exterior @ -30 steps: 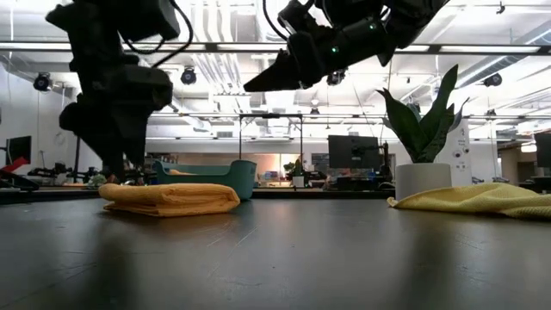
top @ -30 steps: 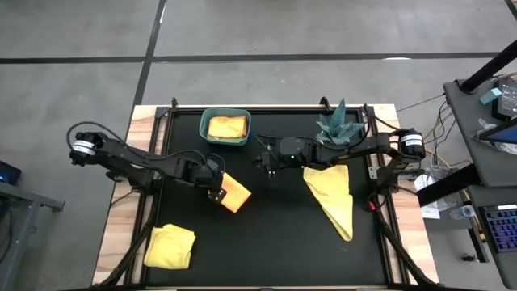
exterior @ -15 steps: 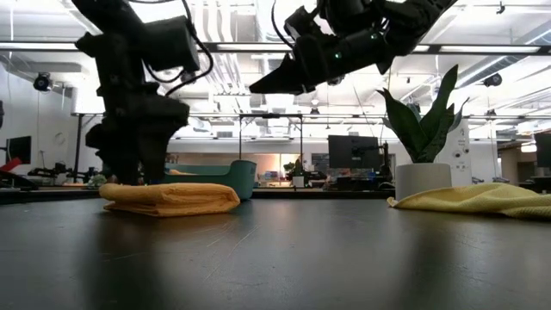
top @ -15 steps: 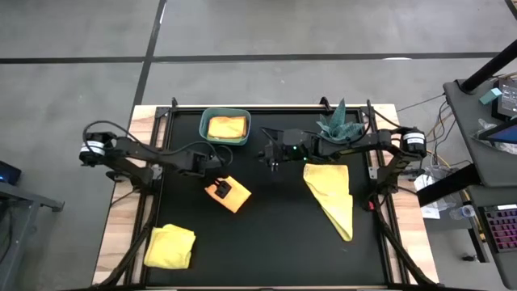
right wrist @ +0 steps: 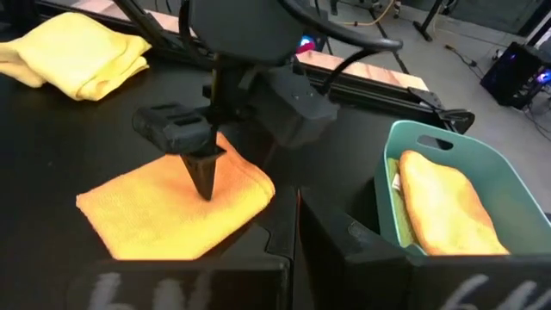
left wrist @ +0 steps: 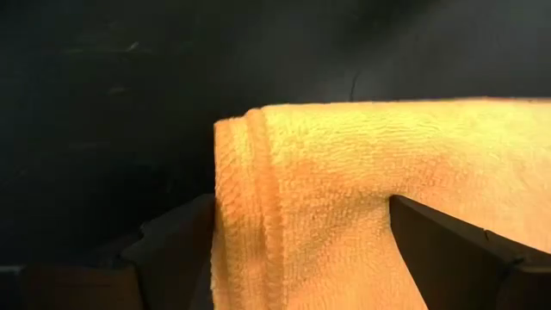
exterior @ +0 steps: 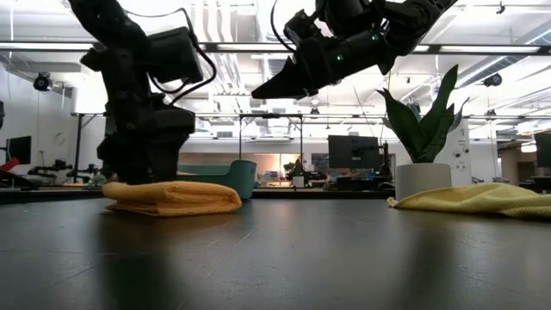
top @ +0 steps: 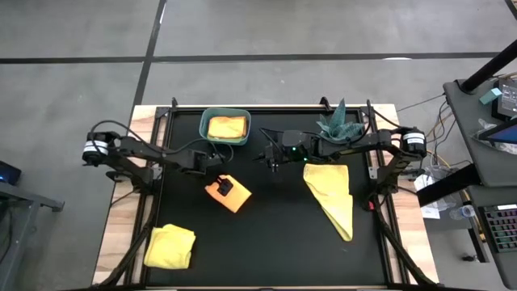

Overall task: Fold microfiber towels
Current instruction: Put the orange microfiber cloth into the blue bin

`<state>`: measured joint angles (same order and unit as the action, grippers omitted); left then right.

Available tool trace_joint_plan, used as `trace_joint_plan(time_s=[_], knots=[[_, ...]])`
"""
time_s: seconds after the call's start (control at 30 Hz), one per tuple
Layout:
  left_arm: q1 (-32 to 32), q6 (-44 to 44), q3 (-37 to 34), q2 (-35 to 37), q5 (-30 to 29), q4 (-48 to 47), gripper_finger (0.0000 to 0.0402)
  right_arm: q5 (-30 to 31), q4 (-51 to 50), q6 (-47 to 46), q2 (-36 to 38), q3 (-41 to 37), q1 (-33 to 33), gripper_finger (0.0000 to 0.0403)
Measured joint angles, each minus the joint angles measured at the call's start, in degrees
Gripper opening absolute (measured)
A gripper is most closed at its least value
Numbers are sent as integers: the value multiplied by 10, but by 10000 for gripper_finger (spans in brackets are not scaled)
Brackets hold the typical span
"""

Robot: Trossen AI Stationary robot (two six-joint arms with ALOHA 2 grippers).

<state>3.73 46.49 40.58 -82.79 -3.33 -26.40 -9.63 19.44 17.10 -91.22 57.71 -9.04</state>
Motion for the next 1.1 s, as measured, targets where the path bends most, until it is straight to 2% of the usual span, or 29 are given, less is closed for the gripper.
trace_joint_plan(time_s=[0.23,0.4,0.8,1.1], knots=[[0,-2,3,-35,0,27,330,0,-5,0,0,0,0,9],[-1,-4,4,-39,0,29,305,1,-7,0,0,0,0,9],[-1,-8,3,-38,-3,35,203,1,-8,0,0,0,0,9],[-3,-21,3,-37,-15,40,91,1,-8,0,0,0,0,9]])
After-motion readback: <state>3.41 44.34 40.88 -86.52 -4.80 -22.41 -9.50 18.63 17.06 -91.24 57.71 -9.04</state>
